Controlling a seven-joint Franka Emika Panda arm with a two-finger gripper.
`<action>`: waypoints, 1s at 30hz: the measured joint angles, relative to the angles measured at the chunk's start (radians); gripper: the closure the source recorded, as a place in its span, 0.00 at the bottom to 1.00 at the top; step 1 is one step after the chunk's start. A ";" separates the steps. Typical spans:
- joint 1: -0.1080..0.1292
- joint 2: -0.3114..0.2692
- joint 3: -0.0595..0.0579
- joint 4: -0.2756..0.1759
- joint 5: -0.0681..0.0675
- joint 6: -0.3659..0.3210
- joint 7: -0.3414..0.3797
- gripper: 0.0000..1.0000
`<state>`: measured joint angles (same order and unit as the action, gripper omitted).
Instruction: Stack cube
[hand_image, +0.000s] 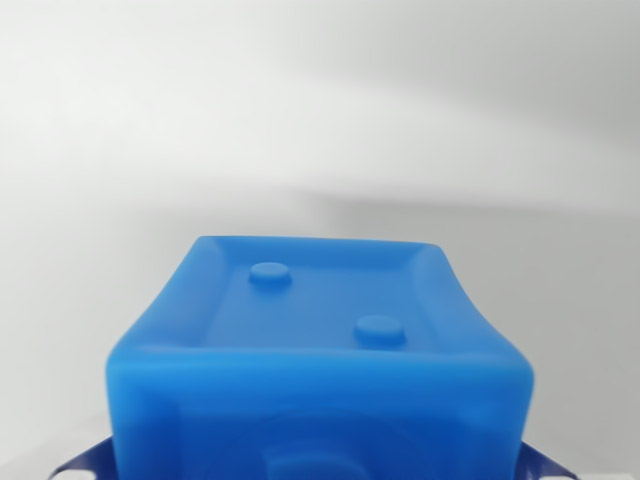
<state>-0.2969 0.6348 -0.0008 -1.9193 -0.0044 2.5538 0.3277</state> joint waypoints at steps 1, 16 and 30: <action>0.000 -0.006 0.000 -0.002 0.000 -0.003 0.000 1.00; 0.000 -0.092 0.000 -0.017 0.000 -0.072 0.000 1.00; 0.008 -0.157 0.002 -0.054 0.000 -0.107 0.007 1.00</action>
<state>-0.2885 0.4774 0.0015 -1.9733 -0.0044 2.4466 0.3350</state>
